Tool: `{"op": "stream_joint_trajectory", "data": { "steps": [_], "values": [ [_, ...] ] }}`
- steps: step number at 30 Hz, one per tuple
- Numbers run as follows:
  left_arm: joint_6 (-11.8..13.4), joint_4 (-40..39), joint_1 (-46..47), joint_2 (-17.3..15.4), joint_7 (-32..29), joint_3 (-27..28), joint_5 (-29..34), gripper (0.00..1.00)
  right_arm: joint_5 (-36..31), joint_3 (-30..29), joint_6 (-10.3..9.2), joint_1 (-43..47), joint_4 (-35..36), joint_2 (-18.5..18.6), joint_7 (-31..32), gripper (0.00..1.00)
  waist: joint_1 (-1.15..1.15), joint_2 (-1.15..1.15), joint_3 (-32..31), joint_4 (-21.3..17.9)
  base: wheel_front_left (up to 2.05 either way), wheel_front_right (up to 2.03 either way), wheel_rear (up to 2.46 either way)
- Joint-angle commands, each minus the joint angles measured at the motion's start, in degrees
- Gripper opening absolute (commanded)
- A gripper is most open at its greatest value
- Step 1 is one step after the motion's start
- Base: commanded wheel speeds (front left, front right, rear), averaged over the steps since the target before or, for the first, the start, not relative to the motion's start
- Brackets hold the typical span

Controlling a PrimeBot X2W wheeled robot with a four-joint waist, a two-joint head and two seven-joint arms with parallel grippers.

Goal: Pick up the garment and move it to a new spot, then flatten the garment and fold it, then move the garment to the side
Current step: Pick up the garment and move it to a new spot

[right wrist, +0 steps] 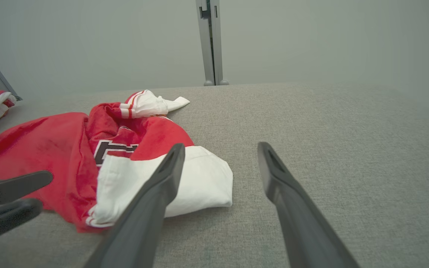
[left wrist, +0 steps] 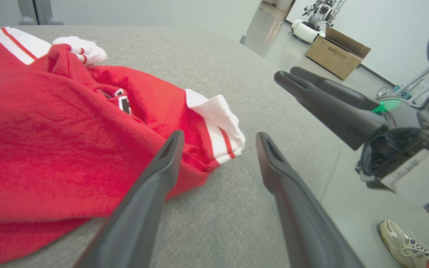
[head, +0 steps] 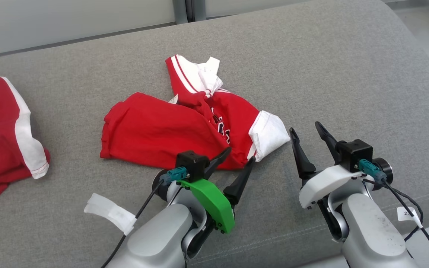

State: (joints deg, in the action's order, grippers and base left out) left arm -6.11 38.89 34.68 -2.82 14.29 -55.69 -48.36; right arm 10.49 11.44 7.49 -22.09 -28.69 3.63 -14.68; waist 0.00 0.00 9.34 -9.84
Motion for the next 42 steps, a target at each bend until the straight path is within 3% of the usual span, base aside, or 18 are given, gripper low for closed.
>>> {"op": "stream_joint_trajectory", "data": {
  "steps": [1,6,15,26,31,38,42],
  "values": [
    [0.9,-0.7,0.0,-0.2,0.6,0.9,-0.4,1.0,0.2,-0.2,0.0,1.0,-0.1,0.2,0.1,1.0,0.0,0.0,-0.6,0.6,0.0,0.0,0.0],
    [3.2,-3.4,-0.7,-0.1,0.9,4.9,2.3,1.0,0.2,-0.4,0.0,1.8,-0.1,0.1,0.3,1.0,0.0,0.0,-1.6,1.3,0.0,0.0,0.0],
    [8.8,-12.6,-8.1,-3.0,0.8,16.8,15.6,1.0,0.1,-0.6,0.0,3.4,0.4,0.2,0.6,1.0,0.0,0.0,-3.5,2.1,0.0,0.0,0.0],
    [12.0,-20.1,-18.2,-5.2,0.8,29.3,24.9,1.0,-0.5,-1.3,0.0,5.1,1.8,0.8,2.1,1.0,0.0,0.0,-5.5,4.2,0.0,0.0,0.0],
    [14.6,-23.7,-22.4,-7.5,0.8,35.4,29.4,1.0,-0.7,-1.7,0.0,5.9,2.8,1.1,2.9,1.0,0.0,0.0,-6.1,5.7,0.0,0.0,0.0],
    [15.2,-26.9,-27.0,-9.7,0.8,42.5,30.8,1.0,-0.4,-1.3,0.0,6.7,3.7,0.9,3.6,1.0,0.0,0.0,-6.4,6.6,0.0,0.0,0.0],
    [12.4,-29.4,-29.5,-11.0,0.8,44.4,31.7,1.0,-0.2,-1.7,0.0,6.9,4.1,0.9,3.8,1.0,0.0,0.0,-6.5,7.1,0.0,0.0,0.0]
  ]
}}
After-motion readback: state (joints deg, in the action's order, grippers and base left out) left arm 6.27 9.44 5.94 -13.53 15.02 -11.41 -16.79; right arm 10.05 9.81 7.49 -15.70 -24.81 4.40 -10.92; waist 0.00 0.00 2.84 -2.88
